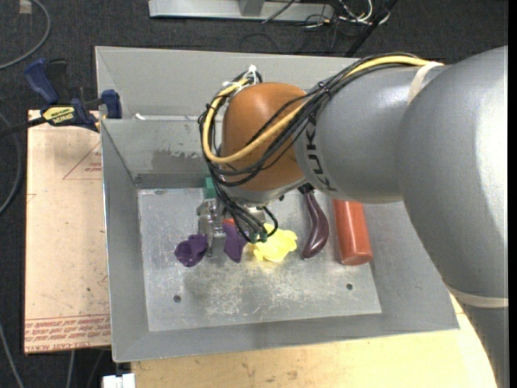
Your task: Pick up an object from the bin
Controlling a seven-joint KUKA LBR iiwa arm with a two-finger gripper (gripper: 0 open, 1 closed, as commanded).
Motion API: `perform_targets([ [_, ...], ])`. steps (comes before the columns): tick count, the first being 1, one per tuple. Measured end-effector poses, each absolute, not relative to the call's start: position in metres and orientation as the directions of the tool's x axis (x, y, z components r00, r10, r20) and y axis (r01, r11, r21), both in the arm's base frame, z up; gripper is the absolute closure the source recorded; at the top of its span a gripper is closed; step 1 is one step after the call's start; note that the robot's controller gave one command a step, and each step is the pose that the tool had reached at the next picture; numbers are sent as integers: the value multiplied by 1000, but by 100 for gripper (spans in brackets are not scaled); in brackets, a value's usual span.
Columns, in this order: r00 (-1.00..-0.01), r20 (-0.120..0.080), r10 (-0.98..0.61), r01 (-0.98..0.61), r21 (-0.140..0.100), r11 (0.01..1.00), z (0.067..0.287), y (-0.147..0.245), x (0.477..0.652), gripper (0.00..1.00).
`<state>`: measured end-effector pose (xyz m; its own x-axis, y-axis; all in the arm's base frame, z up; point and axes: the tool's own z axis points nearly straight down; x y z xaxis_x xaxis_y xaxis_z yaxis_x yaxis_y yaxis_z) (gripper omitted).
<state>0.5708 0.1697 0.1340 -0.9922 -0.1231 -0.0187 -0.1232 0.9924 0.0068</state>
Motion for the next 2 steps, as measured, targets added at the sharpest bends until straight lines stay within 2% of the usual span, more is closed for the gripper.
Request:
perform_targets([
  [1, -992, 9, -122, -122, 2, 993, 142, 168, 558, 100],
  [2, -998, -19, -54, -54, 9, 998, 367, 175, 574, 100],
])
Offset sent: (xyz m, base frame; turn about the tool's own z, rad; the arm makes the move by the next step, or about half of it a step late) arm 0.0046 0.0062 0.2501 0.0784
